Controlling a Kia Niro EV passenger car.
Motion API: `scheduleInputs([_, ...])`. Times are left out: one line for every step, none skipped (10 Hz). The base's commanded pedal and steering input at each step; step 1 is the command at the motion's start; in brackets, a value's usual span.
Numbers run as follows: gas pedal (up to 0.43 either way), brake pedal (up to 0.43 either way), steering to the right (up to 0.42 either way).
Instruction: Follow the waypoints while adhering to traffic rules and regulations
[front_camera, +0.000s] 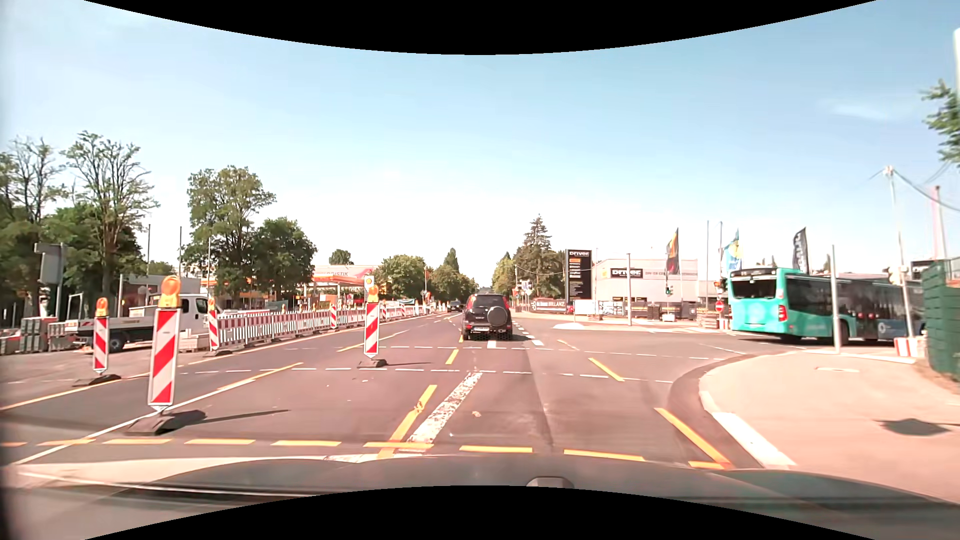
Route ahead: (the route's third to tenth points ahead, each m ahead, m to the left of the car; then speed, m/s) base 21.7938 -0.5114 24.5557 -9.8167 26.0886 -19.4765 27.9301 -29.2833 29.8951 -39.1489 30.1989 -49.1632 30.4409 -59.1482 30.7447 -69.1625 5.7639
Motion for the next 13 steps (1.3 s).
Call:
scheduleInputs([0.008,0.000,0.057])
scheduleInputs([0.008,0.000,0.069])
scheduleInputs([0.008,0.000,0.079])
scheduleInputs([0.008,0.000,0.090])
scheduleInputs([0.008,0.000,0.100])
scheduleInputs([0.008,0.000,0.108])
scheduleInputs([0.008,0.000,0.111])
scheduleInputs([0.008,0.000,0.115])
scheduleInputs([0.008,0.000,0.120])
scheduleInputs([0.008,0.000,0.128])
scheduleInputs([0.008,0.000,0.138])
scheduleInputs([0.008,0.000,0.145])
scheduleInputs([0.008,0.000,0.151])
